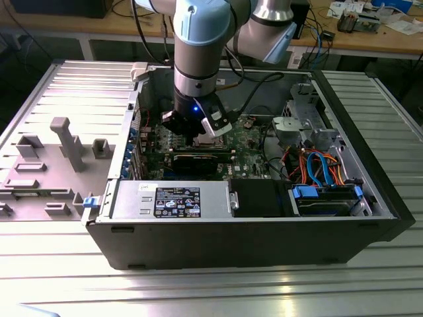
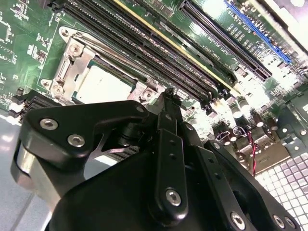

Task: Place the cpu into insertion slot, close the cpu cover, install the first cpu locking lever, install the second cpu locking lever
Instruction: 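Install the second cpu locking lever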

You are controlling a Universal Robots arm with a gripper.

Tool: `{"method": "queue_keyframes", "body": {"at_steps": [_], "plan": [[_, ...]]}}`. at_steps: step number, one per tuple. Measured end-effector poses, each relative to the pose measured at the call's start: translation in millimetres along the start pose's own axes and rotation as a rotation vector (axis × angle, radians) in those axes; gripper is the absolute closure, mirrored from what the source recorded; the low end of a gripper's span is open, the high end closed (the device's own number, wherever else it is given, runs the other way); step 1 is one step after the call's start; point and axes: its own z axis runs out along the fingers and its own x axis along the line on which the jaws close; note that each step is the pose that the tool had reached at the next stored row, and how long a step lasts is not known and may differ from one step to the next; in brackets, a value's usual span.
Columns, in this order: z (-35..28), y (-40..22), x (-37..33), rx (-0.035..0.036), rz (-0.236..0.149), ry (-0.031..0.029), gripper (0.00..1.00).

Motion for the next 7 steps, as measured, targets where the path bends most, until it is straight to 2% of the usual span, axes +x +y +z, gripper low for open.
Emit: {"method": "queue_keyframes", "body": {"at_steps": [7], "plan": [[0.0,0.0,0.0,0.0000,0.000,0.0000,0.89]]}}
